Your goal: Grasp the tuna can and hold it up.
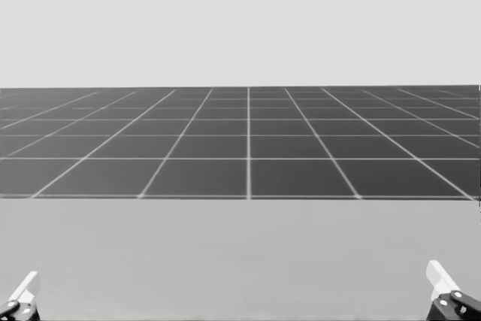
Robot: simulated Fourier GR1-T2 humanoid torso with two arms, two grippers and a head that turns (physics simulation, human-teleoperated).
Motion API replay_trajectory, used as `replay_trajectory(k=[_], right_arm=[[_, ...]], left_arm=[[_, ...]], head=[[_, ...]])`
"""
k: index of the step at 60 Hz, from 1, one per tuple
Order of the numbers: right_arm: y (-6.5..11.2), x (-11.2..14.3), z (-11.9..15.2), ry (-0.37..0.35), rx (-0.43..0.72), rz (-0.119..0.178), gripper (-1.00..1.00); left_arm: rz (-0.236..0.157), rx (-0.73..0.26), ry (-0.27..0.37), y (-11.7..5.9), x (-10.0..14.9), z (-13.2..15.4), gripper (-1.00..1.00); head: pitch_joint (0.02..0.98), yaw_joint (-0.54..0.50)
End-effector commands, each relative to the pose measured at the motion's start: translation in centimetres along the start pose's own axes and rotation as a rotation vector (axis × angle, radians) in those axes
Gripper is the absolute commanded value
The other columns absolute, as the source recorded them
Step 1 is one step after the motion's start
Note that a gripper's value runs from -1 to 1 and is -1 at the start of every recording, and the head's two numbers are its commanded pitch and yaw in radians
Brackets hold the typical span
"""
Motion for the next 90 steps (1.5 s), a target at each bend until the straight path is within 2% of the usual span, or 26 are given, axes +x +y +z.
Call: replay_trajectory(k=[1, 11, 12, 19, 27, 37, 47, 52, 53, 54, 55, 57, 58, 62, 64, 67, 70, 75, 80, 90], right_arm=[[0.2, 0.0, 0.0, 0.003, 0.0, 0.002, -1.0], [0.3, -0.1, 0.0, 0.008, 0.005, 0.005, -1.0], [0.4, -0.1, 0.0, 0.008, 0.007, 0.004, -1.0], [0.5, -0.1, -0.1, 0.008, 0.01, 0.008, -1.0], [0.5, -0.1, 0.0, 0.008, 0.011, 0.008, -1.0], [0.5, 0.0, 0.0, 0.006, 0.01, 0.007, -1.0], [0.5, -0.1, 0.0, 0.007, 0.009, 0.015, -1.0], [0.5, 0.0, 0.0, 0.008, 0.015, 0.007, -1.0], [0.5, 0.0, 0.0, 0.012, 0.011, 0.003, -1.0], [0.4, 0.1, 0.1, 0.022, 0.014, -0.017, -1.0], [0.4, 0.3, 0.3, 0.03, 0.021, -0.057, -1.0], [0.5, 0.5, 0.5, 0.039, 0.022, -0.077, -1.0], [0.5, 0.8, 0.8, 0.045, 0.03, -0.098, -1.0], [0.7, 1.4, 1.5, 0.058, 0.049, -0.135, -1.0], [0.7, 1.5, 1.7, 0.064, 0.063, -0.131, -1.0], [1.1, 1.9, 2.5, 0.084, 0.067, -0.143, -1.0], [1.4, 2.2, 3.3, 0.103, 0.079, -0.138, -1.0], [1.8, 2.5, 4.8, 0.138, 0.121, -0.157, -1.0], [2.4, 2.7, 6.6, 0.164, 0.159, -0.133, -1.0], [3.6, 2.1, 9.5, 0.2, 0.222, -0.057, -1.0]], left_arm=[[-0.006, 0.004, 0.005, 0.1, -0.1, 0.0, -1.0], [-0.012, 0.005, 0.004, 0.3, -0.1, -0.1, -1.0], [-0.013, 0.005, 0.003, 0.3, -0.1, -0.1, -1.0], [-0.017, 0.006, 0.005, 0.3, -0.1, -0.1, -1.0], [-0.017, 0.003, 0.005, 0.3, 0.0, -0.1, -1.0], [-0.015, -0.001, 0.005, 0.2, 0.0, -0.1, -1.0], [-0.009, -0.008, 0.006, 0.0, 0.0, -0.1, -1.0], [-0.006, -0.009, 0.006, 0.0, 0.0, -0.1, -1.0], [-0.005, -0.009, 0.006, 0.0, 0.0, -0.1, -1.0], [-0.005, -0.008, 0.007, 0.0, 0.0, -0.1, -1.0], [-0.003, -0.008, 0.008, 0.0, 0.0, -0.1, -1.0], [-0.001, -0.008, 0.009, 0.0, 0.0, -0.1, -1.0], [0.0, -0.007, 0.01, 0.1, 0.0, 0.0, -1.0], [0.003, -0.006, 0.011, 0.1, 0.0, 0.0, -1.0], [0.005, -0.005, 0.012, 0.1, 0.0, 0.0, -1.0], [0.007, -0.005, 0.013, 0.2, 0.0, 0.0, -1.0], [0.009, -0.006, 0.014, 0.2, 0.0, 0.0, -1.0], [0.01, -0.006, 0.016, 0.2, 0.0, 0.0, -1.0], [0.01, -0.006, 0.018, 0.2, 0.0, 0.0, -1.0], [0.003, -0.005, 0.014, 0.3, -0.1, -0.1, -1.0]], head=[[0.416, 0.03], [0.562, 0.02], [0.599, 0.01], [0.708, -0.03], [0.795, -0.09], [0.872, -0.16], [0.912, -0.19], [0.922, -0.2], [0.922, -0.2], [0.923, -0.2], [0.922, -0.2], [0.92, -0.2], [0.92, -0.2], [0.919, -0.2], [0.919, -0.2], [0.917, -0.21], [0.916, -0.21], [0.911, -0.21], [0.908, -0.21], [0.91, -0.2]])
